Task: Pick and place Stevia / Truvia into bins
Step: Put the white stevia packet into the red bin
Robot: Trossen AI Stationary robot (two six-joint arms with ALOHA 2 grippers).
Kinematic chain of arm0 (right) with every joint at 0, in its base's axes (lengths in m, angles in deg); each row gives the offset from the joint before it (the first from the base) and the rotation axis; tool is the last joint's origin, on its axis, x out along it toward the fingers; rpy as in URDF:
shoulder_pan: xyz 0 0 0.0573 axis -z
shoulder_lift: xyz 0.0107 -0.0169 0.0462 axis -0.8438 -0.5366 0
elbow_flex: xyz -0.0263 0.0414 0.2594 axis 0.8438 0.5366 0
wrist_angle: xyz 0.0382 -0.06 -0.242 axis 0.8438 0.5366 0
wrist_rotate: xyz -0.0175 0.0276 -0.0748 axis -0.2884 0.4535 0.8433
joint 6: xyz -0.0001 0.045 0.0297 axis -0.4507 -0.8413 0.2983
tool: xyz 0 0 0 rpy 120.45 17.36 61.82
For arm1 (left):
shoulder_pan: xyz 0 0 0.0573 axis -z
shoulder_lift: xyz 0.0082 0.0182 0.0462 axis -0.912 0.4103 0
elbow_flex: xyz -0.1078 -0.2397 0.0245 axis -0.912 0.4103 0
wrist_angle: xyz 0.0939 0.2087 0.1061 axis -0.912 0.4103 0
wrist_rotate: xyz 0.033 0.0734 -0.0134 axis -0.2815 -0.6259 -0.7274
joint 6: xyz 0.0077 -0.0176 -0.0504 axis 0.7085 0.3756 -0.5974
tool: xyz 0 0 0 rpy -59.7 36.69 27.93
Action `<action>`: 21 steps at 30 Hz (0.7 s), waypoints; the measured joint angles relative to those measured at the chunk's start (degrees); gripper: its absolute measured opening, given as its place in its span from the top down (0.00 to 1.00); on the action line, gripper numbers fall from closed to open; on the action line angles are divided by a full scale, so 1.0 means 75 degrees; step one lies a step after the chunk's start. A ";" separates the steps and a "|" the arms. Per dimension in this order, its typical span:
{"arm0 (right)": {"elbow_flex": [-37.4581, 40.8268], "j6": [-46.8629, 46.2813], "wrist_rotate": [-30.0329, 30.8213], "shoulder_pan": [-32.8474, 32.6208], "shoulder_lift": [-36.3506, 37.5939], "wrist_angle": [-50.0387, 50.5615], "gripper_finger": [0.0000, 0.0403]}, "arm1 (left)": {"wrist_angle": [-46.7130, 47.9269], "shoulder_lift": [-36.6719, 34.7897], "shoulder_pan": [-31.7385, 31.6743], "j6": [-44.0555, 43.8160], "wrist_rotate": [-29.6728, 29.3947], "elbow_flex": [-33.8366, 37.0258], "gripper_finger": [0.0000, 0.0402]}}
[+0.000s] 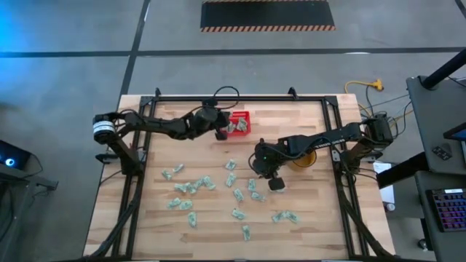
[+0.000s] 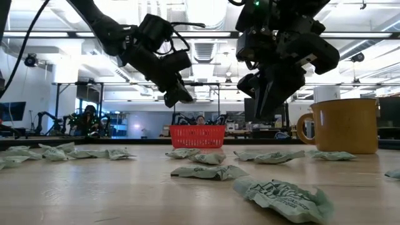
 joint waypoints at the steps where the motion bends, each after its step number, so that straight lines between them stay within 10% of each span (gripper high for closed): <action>1: 0.0000 -0.0058 0.0000 0.0000 0.0000 0.0000 0.85 | 0.0002 0.0000 -0.0051 0.0000 0.0009 0.0000 1.00; 21: 0.0445 -0.0242 -0.0019 -0.0091 -0.0034 -0.1773 0.84 | 0.0200 -0.0006 -0.0190 -0.0366 0.0020 0.0015 0.73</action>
